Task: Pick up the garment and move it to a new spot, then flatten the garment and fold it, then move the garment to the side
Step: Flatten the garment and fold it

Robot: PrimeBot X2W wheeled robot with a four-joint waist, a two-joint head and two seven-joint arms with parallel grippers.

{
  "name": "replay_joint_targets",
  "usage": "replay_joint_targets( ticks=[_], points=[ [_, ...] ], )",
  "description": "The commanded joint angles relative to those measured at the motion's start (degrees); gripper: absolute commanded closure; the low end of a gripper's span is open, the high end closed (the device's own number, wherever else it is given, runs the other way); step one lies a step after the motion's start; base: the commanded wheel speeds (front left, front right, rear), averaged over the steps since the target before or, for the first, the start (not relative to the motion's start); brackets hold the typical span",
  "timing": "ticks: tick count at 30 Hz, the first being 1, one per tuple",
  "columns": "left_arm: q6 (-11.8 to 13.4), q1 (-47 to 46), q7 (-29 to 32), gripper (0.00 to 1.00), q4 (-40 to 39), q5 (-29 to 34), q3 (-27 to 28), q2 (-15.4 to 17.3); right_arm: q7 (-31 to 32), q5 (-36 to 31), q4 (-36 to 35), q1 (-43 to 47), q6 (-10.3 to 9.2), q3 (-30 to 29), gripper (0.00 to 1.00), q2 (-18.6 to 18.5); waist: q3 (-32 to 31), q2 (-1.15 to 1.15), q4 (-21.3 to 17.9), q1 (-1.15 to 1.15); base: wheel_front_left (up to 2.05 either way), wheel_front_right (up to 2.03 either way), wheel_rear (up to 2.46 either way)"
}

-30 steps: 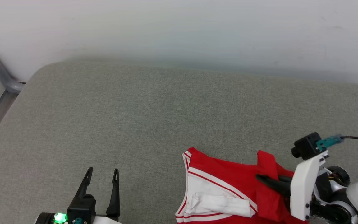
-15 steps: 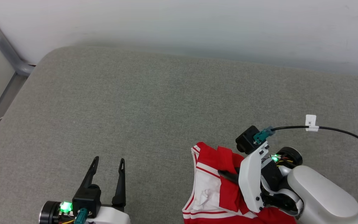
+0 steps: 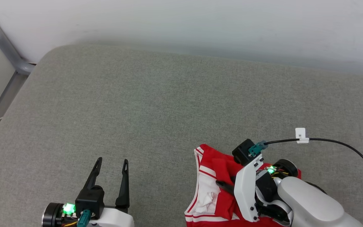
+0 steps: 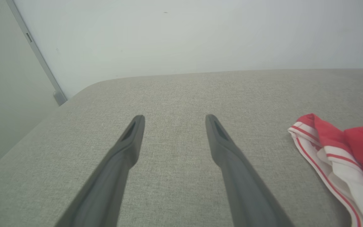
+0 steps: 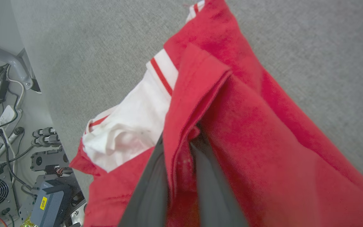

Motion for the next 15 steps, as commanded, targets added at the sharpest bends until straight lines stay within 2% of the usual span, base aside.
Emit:
replay_joint_targets(
  ticks=[1, 5, 9, 12, 15],
  points=[
    [-0.01, 0.11, -0.12, 0.00, 0.11, 0.46, 0.04, 0.02, -1.14, 0.49, -0.48, -1.06, -0.05, -0.09, 0.00, -0.35, -0.46, 0.00, -0.32, -0.01, 0.00, 0.00, 0.00],
    [0.00, 0.82, -0.12, 0.00, 0.18, 0.48, 0.31, 0.38, -7.29, 0.32, -3.54, -0.49, -0.06, -1.87, 0.00, -2.64, -1.90, 0.00, -1.31, -0.01, 0.00, 0.00, 0.00],
    [0.36, 1.90, -0.12, 0.00, -0.25, 0.60, 0.87, 0.71, -13.30, -0.59, -7.05, 2.59, -0.05, -6.27, 0.00, -4.93, -3.09, 0.00, -2.84, -0.01, 0.00, 0.00, 0.00],
    [0.29, 2.42, -0.12, 0.00, -0.56, 0.68, 0.97, 0.85, -17.70, -3.60, -8.95, 4.14, -0.06, -11.27, 0.00, -6.75, -3.75, 0.00, -4.21, -0.01, 0.00, 0.00, 0.00],
    [0.42, 3.02, -0.12, 0.00, -0.72, 0.70, 1.16, 0.94, -22.28, -7.88, -9.94, 6.83, -0.05, -17.61, 0.00, -6.98, -4.33, 0.00, -5.52, -0.01, 0.00, 0.00, 0.00]
  ],
)
